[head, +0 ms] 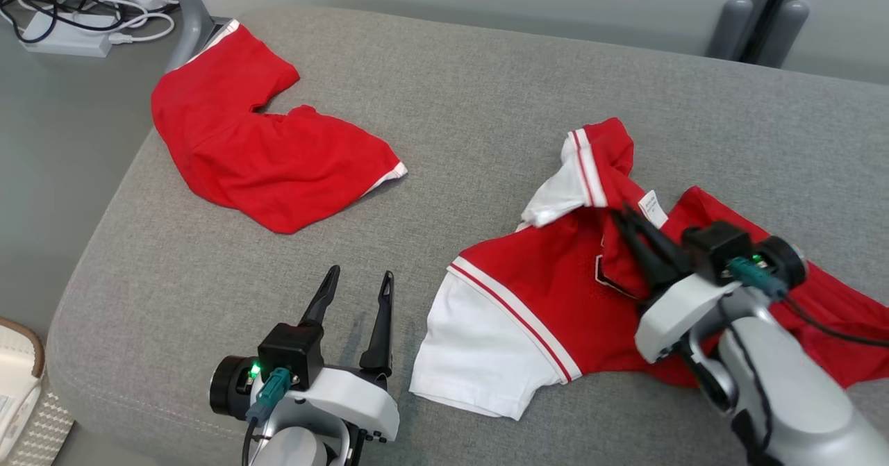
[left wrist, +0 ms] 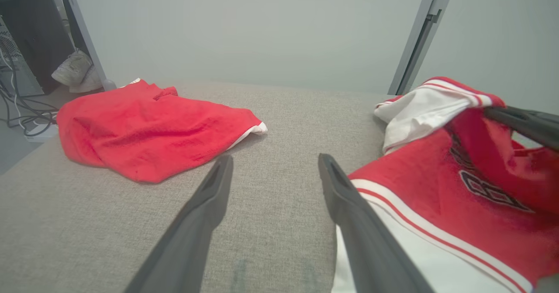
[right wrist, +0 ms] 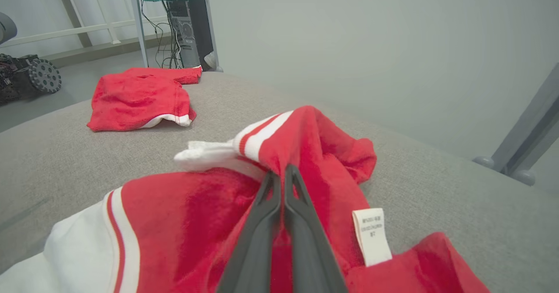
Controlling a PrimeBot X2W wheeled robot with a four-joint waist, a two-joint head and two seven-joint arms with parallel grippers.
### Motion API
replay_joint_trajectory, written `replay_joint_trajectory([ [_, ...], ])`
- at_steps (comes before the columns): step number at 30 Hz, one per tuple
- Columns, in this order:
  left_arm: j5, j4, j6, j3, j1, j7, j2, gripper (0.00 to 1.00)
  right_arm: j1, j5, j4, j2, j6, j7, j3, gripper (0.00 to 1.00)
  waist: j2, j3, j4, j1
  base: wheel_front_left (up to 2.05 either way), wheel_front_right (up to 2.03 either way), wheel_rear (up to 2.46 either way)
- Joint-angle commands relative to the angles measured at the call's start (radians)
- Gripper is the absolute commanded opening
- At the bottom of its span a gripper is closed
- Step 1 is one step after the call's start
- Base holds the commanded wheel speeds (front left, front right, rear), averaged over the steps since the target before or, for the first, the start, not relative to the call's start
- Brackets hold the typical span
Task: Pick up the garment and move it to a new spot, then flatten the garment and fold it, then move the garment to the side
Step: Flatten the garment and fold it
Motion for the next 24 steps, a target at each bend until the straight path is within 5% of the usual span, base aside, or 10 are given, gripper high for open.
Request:
replay_joint_trajectory([
  [1,0.005,0.002,-0.002,0.002,0.001,-0.004,0.004,1.00,-0.014,0.018,-0.013,-0.020,-0.001,-0.001,-0.010,0.00,-0.0001,-0.006,-0.005,0.0000,0.00,0.00,0.00],
  [13,-0.010,-0.009,-0.011,-0.035,-0.025,-0.004,0.003,1.00,-0.221,0.065,-0.049,-0.281,-0.001,0.149,0.024,0.00,-0.0001,0.042,0.015,0.0000,0.00,0.00,0.00],
  [23,-0.055,-0.023,0.014,-0.087,-0.067,-0.004,0.003,1.00,-0.493,0.075,0.112,-0.439,-0.001,0.209,0.125,0.00,-0.0001,0.131,0.080,0.0000,0.00,0.00,0.00],
  [24,-0.055,-0.023,0.015,-0.091,-0.072,-0.004,0.003,1.00,-0.516,0.055,0.137,-0.444,-0.001,0.198,0.126,1.00,-0.0001,0.137,0.082,0.0000,0.00,0.00,0.00],
])
